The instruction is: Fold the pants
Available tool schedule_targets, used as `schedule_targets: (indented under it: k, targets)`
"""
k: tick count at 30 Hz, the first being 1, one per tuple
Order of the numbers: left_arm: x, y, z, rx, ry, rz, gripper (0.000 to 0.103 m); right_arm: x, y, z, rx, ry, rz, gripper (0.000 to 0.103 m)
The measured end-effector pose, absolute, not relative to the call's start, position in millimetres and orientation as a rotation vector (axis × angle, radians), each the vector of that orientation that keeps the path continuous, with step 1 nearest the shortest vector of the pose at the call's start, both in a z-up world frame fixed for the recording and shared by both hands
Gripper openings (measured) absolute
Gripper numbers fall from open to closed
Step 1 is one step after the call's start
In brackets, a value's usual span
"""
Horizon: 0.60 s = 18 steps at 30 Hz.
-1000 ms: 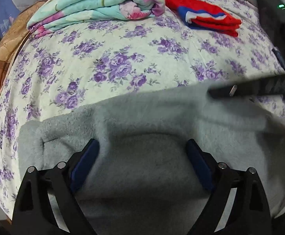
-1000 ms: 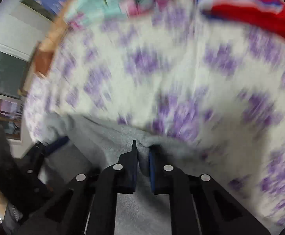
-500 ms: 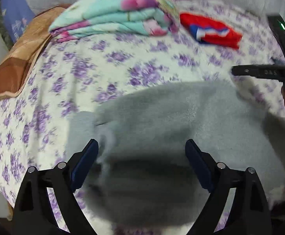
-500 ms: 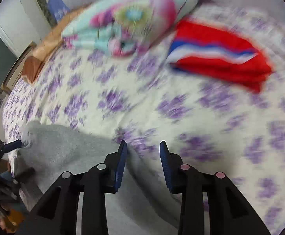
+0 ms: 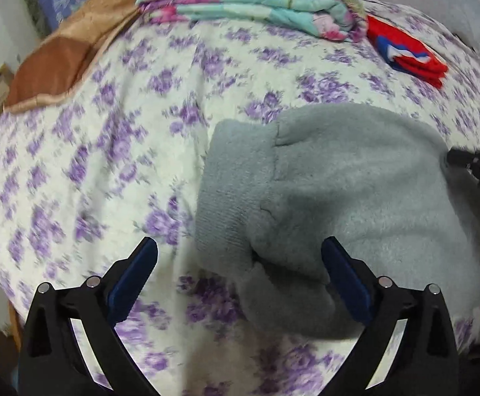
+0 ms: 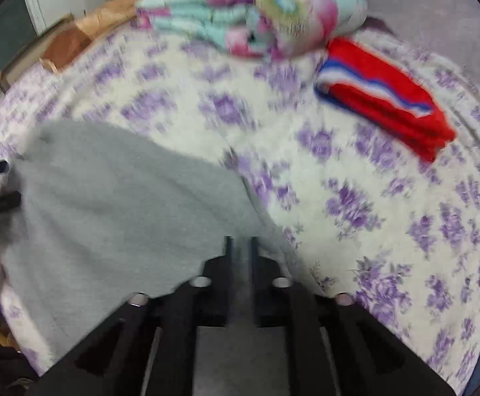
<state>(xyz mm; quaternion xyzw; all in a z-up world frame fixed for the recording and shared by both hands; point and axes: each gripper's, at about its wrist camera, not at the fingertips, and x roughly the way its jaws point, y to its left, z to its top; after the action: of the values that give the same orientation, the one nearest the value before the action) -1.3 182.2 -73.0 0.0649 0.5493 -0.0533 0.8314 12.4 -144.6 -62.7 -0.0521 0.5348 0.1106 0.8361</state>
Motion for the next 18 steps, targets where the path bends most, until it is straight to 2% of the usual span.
schedule_targets:
  k: [1,5,7,9,11,13,15,18]
  targets:
    - [-3,185,-65,0.142,1.153,-0.108,0.097,6,-142,-58,-0.075,1.128,0.252,0.044]
    - [2,185,-37,0.082,1.093,-0.142,0.096,-25,-114,-73,-0.081,1.183,0.303,0.05]
    - [12,175,-43,0.176,1.089,-0.09,0.097,-41,-113,-96,-0.083,1.232,0.245,0.065]
    - [25,176,-72,0.284,1.177,-0.018,0.099,-60,-132,-110,-0.096,1.271,0.139,0.068]
    - [29,191,-87,0.231,1.223,-0.058,0.099,-88,-168,-103,-0.015,1.251,0.058,0.069]
    - [30,199,-86,0.214,1.219,-0.092,0.099,-116,-207,-89,0.11,1.237,-0.03,0.069]
    - [29,195,-75,0.257,1.19,-0.114,0.099,-153,-257,-64,0.288,1.145,-0.135,0.069]
    - [24,186,-49,0.264,1.117,-0.186,0.098,-197,-318,-47,0.41,1.084,-0.355,0.07]
